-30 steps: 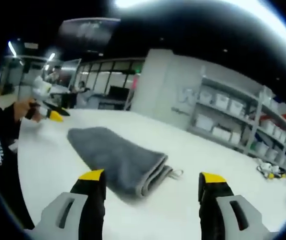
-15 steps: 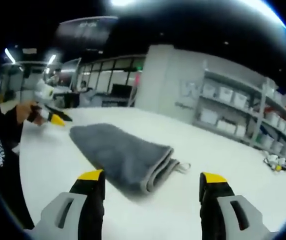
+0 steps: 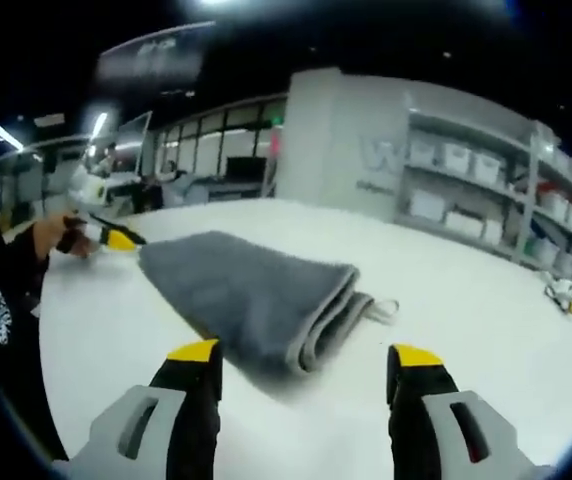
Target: Open the folded towel by lifting each exposed corner and separating the folded layers until the towel lies flat within the target outline without major curled edges
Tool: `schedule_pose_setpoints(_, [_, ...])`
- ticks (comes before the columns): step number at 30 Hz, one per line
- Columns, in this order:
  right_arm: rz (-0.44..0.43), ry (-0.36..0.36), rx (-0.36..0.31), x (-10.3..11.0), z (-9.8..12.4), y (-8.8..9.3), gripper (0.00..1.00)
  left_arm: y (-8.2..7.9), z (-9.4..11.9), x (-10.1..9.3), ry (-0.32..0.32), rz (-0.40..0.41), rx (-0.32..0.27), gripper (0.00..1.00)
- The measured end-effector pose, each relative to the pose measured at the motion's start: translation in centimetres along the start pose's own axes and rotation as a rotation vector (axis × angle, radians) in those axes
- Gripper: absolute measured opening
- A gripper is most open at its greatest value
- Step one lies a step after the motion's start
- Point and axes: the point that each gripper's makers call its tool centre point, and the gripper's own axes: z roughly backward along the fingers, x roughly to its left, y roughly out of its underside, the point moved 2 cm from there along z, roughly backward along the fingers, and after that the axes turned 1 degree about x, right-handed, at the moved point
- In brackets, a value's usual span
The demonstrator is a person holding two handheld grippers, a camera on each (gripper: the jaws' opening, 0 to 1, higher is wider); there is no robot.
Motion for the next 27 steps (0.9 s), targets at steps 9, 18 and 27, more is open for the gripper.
schedule_pose_setpoints(9, [0.000, -0.034, 0.000, 0.8, -0.9, -1.1, 0.56, 0.3, -1.0, -0.2, -0.009, 0.021, 0.005, 0.36])
schedule_pose_setpoints(18, [-0.028, -0.051, -0.002, 1.9, -1.3, -0.8, 0.51, 0.9, -1.0, 0.1, -0.032, -0.092, 0.020, 0.27])
schedule_pose_setpoints(27, [-0.042, -0.051, 0.012, 1.7, -1.5, -0.4, 0.51, -0.1, -1.0, 0.3, -0.029, -0.010, -0.028, 0.21])
